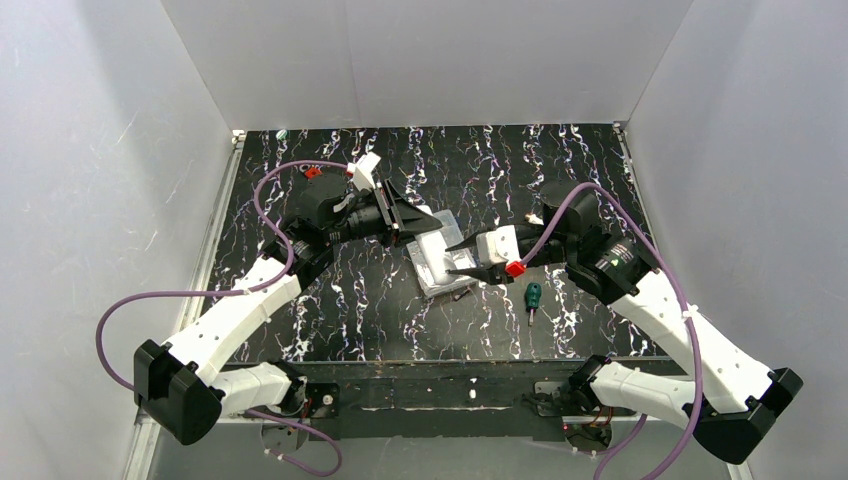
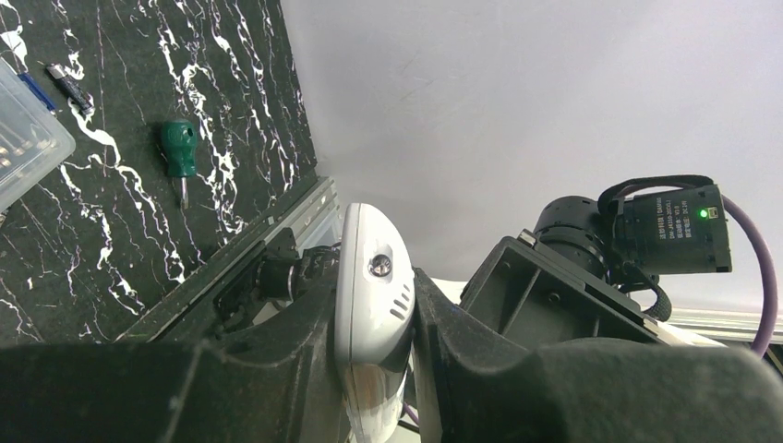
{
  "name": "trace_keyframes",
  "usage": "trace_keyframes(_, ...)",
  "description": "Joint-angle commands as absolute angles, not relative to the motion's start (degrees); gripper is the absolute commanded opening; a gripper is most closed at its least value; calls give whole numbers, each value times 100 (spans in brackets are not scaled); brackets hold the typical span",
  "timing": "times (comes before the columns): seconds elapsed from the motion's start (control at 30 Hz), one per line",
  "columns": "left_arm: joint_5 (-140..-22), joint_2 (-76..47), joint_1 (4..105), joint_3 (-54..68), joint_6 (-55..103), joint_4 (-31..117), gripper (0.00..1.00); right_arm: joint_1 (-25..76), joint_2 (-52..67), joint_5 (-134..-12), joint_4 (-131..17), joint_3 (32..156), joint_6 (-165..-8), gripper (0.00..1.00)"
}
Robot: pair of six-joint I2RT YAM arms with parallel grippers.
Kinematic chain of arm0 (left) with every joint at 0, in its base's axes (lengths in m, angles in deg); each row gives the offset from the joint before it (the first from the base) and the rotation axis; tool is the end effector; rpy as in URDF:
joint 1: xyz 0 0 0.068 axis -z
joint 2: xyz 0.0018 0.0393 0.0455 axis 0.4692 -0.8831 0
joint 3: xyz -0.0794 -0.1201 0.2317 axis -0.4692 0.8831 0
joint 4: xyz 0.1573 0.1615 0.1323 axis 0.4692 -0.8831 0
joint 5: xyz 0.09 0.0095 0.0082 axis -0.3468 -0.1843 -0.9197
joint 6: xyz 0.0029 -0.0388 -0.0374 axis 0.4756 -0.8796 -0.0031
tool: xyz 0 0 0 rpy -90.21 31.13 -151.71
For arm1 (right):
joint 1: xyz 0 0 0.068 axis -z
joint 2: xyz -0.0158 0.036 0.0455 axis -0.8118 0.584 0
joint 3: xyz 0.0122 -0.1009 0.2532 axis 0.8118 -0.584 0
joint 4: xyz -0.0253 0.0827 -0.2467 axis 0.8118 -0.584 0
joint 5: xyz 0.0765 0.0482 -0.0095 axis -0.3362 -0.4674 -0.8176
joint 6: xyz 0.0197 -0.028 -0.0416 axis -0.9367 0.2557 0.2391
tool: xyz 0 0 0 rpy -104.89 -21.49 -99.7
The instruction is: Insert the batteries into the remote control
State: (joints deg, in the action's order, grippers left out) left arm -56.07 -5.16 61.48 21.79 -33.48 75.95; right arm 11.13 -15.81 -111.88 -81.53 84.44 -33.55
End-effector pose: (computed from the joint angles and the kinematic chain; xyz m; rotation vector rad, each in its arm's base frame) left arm 0.2056 -0.1596 0.4215 0.1943 1.4218 -1.8561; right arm 0.1335 0.1603 0.4043 -1.6150 0.8469 0.7122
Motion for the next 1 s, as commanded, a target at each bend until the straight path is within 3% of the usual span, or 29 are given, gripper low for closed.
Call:
trace_keyframes(0.0,-5337,-317,6173,2169,-3401,7955,0,1120,-1675,-10949,-7616,8449,-3425,46)
trace_keyframes(0.97,-5307,-376,6173,2140,-3416,7987,0,1177,-1562,-11669,-8568,8740,-3112,49)
